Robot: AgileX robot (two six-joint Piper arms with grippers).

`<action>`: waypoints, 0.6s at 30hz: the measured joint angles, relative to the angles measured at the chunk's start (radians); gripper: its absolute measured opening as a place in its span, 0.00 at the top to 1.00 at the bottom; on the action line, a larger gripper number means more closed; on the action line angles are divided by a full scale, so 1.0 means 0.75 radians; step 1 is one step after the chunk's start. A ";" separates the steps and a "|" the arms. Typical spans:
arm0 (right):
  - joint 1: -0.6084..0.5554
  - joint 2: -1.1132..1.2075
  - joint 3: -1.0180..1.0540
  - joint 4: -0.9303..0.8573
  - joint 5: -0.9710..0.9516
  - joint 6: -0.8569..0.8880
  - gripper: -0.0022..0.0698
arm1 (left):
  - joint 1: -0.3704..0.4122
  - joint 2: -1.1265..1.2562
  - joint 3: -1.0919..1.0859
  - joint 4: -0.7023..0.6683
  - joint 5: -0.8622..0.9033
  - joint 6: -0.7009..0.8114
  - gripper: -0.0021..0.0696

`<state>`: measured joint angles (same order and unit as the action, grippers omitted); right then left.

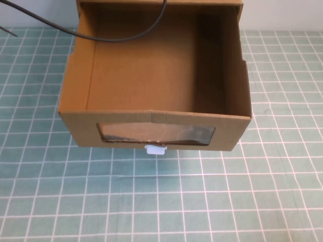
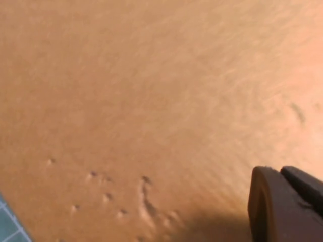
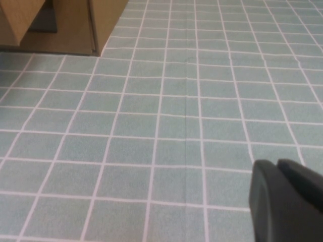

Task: Close the shoe box
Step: Press the shoe box with left arm, then close the shoe box with your right arm

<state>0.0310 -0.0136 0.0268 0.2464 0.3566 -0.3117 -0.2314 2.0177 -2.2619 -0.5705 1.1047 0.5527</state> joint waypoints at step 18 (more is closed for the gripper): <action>0.000 0.000 0.000 0.921 -0.548 0.003 0.99 | -0.003 0.015 -0.018 0.091 -0.002 -0.030 0.98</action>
<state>0.0310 -0.0136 0.0268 0.9368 -0.0540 -0.3097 -0.2338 2.0292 -2.2752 -0.5022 1.1029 0.5301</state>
